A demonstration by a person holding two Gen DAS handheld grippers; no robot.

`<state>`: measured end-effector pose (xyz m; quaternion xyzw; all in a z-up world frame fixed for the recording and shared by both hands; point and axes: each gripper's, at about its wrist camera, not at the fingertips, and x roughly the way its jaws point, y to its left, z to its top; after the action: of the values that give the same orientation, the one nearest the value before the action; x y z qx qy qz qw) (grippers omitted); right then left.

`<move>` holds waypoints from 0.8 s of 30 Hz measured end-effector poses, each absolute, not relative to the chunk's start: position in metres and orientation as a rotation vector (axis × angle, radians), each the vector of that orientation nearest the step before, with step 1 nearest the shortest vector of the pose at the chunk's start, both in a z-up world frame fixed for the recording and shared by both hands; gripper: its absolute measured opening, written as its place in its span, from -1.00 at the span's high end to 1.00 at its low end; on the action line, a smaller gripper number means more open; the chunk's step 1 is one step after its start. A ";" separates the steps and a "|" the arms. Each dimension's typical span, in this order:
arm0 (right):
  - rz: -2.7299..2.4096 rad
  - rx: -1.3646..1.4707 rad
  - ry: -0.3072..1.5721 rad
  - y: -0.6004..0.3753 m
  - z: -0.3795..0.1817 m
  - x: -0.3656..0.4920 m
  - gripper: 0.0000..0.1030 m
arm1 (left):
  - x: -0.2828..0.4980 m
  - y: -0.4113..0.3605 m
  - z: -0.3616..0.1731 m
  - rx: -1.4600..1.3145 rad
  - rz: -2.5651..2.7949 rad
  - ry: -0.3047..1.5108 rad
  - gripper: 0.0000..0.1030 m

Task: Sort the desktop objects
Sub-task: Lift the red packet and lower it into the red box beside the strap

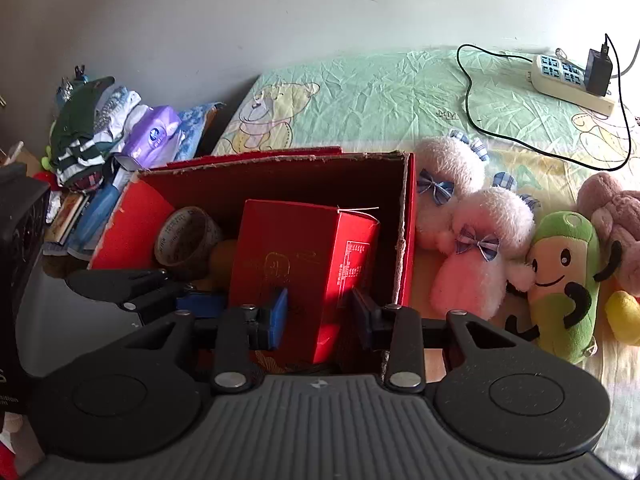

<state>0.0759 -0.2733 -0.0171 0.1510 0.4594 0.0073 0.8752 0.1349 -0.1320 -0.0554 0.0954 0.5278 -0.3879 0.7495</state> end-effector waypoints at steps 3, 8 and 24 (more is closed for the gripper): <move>-0.015 0.274 0.998 -0.267 -0.022 0.082 0.24 | 0.143 -0.133 -0.065 0.201 -0.864 1.192 -0.65; -0.033 0.250 1.039 -0.264 -0.026 0.094 0.24 | 0.154 -0.133 -0.076 0.157 -0.887 1.263 -0.70; -0.058 0.239 1.062 -0.264 -0.028 0.105 0.32 | 0.163 -0.134 -0.090 0.121 -0.909 1.352 -0.74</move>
<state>0.1046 -0.2636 -0.0282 0.1135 0.5053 -0.0274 0.8550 0.1633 -0.1336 -0.0898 0.0540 0.6032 -0.4054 0.6847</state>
